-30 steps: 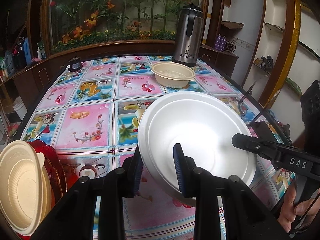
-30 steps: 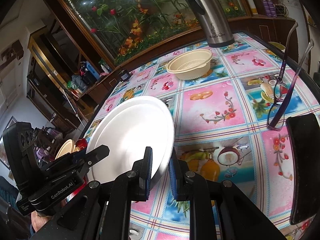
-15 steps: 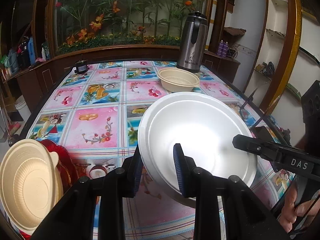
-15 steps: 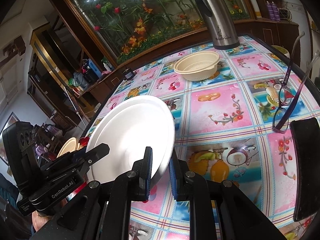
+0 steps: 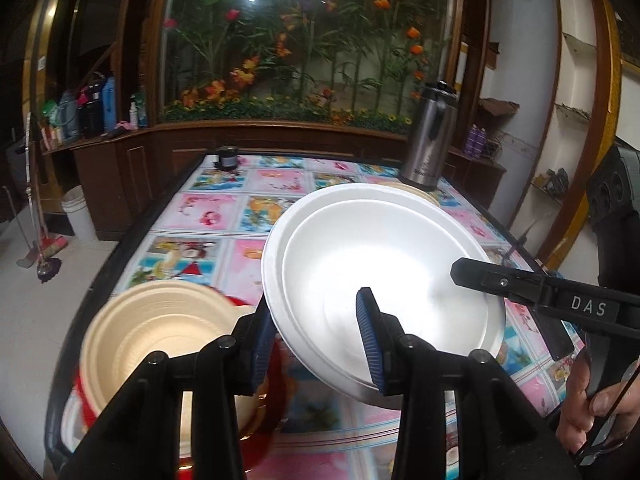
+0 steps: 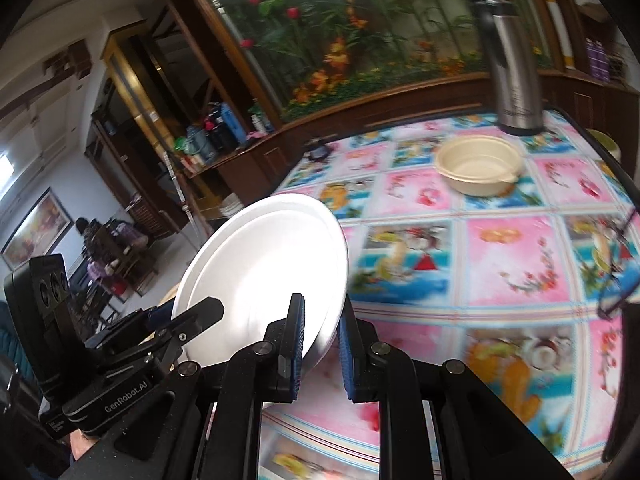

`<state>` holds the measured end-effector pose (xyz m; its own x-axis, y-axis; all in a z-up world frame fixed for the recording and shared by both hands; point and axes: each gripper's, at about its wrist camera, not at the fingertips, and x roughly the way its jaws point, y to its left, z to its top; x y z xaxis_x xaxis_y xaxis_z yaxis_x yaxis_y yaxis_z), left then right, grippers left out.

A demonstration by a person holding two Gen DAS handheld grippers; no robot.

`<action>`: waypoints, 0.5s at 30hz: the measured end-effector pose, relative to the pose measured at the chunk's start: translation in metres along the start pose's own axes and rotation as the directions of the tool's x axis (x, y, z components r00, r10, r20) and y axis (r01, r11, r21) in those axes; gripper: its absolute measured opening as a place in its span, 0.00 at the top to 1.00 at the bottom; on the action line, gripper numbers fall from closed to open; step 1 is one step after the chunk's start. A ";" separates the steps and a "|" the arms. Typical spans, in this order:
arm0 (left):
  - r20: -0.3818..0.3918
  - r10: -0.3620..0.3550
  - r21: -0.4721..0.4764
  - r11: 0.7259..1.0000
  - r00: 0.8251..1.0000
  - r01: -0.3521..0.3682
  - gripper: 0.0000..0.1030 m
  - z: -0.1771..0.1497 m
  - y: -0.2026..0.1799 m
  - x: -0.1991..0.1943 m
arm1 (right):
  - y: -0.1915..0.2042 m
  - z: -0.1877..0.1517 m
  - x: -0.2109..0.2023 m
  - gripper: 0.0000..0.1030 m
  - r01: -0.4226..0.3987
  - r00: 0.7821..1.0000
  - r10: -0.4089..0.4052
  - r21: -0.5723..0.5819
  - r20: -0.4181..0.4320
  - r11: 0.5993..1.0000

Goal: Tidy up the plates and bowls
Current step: 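Lift the white foam plate and carry it over the plate stack, then lower the white plate onto the stack and open the left gripper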

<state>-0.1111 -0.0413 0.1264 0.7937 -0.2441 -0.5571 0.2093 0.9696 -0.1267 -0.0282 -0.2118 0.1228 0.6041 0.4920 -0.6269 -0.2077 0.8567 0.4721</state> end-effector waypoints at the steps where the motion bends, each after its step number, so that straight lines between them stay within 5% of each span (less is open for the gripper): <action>1: 0.008 0.018 -0.014 1.000 1.000 -0.017 0.64 -0.001 0.011 -0.007 | 0.010 0.002 0.005 0.82 -0.013 1.000 0.013 -0.016 -0.008 1.000; 15: -0.023 0.142 -0.181 0.973 0.990 -0.144 0.64 -0.028 0.115 -0.038 | 0.102 -0.010 0.099 0.81 -0.152 0.974 0.130 -0.107 -0.184 0.983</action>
<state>-0.1331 0.0805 0.1104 0.8020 -0.1037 -0.5882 -0.0140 0.9813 -0.1921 0.0026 -0.0739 0.1021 0.4199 0.6194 -0.6634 -0.3782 0.7838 0.4925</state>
